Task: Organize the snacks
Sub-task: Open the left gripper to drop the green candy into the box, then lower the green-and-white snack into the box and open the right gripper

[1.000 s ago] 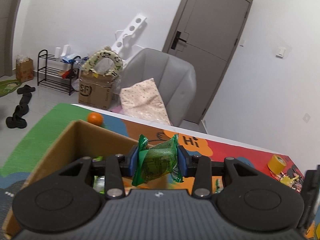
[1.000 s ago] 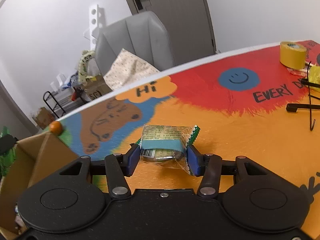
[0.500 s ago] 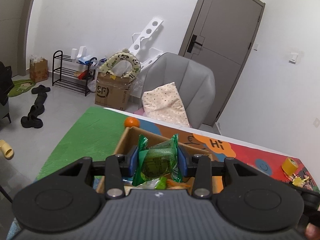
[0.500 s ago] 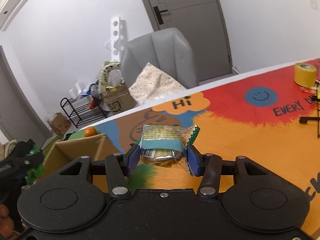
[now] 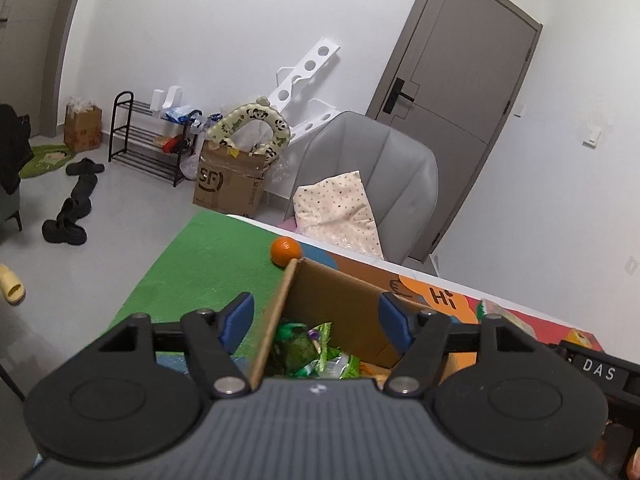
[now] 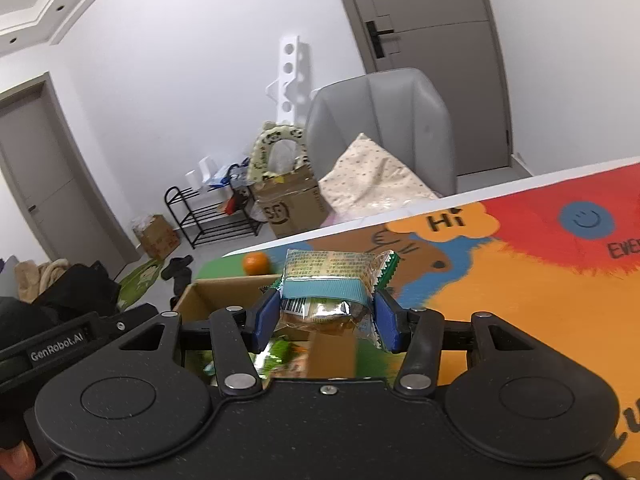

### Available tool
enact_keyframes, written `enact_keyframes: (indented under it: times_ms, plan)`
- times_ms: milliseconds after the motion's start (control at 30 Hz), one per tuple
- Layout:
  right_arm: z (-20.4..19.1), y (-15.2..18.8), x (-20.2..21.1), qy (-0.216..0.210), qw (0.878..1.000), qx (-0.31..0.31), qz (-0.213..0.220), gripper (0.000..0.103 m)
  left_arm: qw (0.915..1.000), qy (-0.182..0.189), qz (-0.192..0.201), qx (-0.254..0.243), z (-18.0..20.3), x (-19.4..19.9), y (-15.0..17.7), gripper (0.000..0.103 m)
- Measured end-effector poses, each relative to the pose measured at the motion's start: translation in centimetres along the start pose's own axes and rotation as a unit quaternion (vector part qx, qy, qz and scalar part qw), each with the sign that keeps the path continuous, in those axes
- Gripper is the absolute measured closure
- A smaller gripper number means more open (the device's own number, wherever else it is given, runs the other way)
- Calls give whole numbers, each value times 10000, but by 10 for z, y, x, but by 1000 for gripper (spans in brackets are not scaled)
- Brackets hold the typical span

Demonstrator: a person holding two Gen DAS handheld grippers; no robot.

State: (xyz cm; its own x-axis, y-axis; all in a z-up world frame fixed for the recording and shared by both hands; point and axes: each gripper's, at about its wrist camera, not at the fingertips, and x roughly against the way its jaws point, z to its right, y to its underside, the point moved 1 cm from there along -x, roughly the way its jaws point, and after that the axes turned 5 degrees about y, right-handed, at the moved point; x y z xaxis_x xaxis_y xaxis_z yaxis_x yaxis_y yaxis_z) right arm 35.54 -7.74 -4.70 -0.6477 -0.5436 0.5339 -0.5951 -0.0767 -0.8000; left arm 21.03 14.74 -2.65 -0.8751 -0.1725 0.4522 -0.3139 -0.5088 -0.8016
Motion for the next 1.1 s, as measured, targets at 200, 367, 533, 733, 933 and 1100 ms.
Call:
enact_keyframes:
  times_ms: [200, 367, 533, 733, 933, 1100]
  plan:
    - [-23, 2, -5, -156, 9997, 151, -63, 54, 10000, 11, -60, 11, -11, 7, -1, 28]
    - [-36, 3, -6, -429, 9990, 112, -65, 51, 9999, 0, -105, 27, -20, 12, 0, 24]
    - [-38, 3, 0, -410, 9991, -15, 78, 27, 9999, -39, -144, 39, -29, 15, 1, 21]
    - [-31, 12, 8, -284, 9994, -185, 9, 22, 9998, -41, -165, 78, -35, 23, 4, 16]
    - [-24, 25, 27, -246, 9994, -249, 62, 11, 9998, 7, -201, 29, -32, 34, 12, 11]
    - [-14, 32, 46, -112, 9993, -305, 172, 4, 9996, 9, -276, -78, -23, 40, 17, 7]
